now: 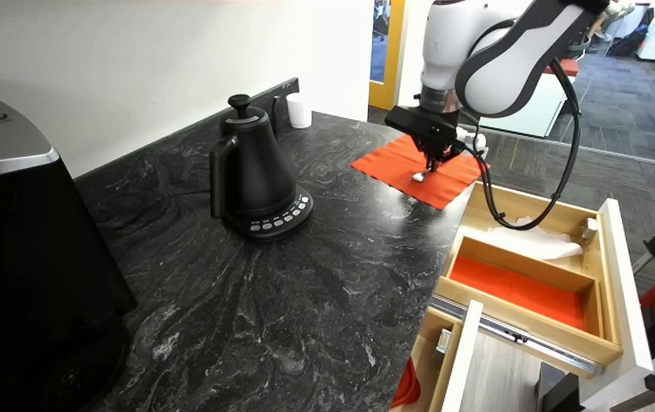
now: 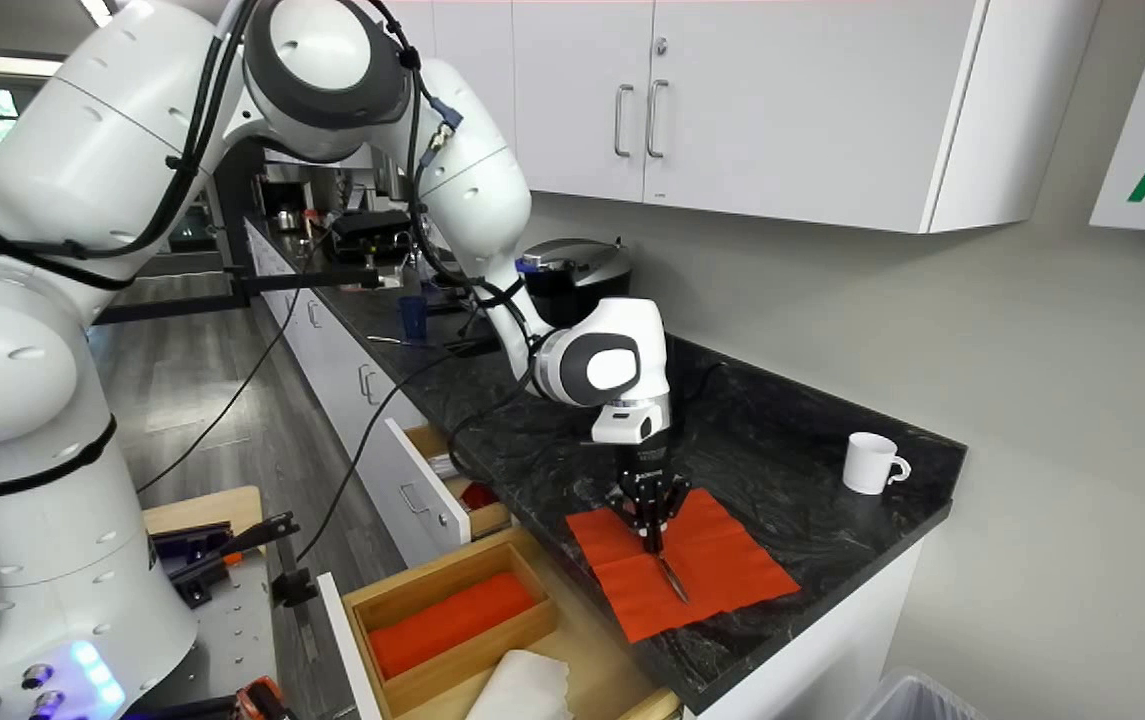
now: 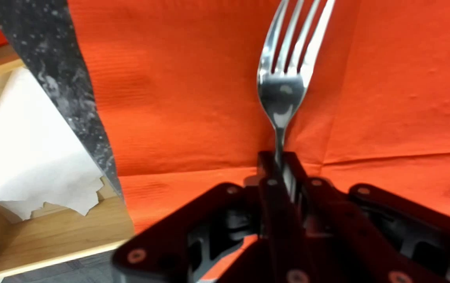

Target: Move the fork to the left compartment in the drawer

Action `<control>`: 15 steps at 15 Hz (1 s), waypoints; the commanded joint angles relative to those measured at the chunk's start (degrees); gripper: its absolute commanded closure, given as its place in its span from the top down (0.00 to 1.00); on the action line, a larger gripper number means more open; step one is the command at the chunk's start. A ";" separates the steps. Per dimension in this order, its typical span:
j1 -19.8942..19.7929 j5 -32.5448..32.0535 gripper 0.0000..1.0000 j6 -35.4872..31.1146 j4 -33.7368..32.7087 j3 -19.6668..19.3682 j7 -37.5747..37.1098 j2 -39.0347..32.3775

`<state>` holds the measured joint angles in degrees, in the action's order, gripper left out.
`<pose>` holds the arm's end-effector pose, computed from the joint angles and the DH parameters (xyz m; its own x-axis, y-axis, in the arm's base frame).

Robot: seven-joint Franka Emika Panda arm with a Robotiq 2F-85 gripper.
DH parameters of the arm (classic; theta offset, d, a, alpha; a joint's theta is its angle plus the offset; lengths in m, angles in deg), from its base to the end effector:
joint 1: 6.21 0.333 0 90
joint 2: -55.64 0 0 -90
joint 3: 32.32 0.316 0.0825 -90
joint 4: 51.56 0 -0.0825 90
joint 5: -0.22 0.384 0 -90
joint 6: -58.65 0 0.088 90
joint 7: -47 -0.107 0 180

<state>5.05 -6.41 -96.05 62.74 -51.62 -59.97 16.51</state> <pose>0.6010 -0.0797 0.1350 -0.2575 -0.9355 0.2420 -0.9657 0.2400 -0.0996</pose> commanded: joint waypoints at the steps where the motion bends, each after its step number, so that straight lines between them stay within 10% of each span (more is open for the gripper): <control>1: 1.85 -1.30 0.04 -4.47 3.87 -2.07 -0.64 6.13; 7: -0.19 2.81 0.04 3.85 1.32 0.68 -1.60 7.21; 15: 3.34 0.95 0.04 14.76 -0.23 -1.05 -24.69 5.85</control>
<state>7.00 -4.06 -85.71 63.03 -52.26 -75.90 21.91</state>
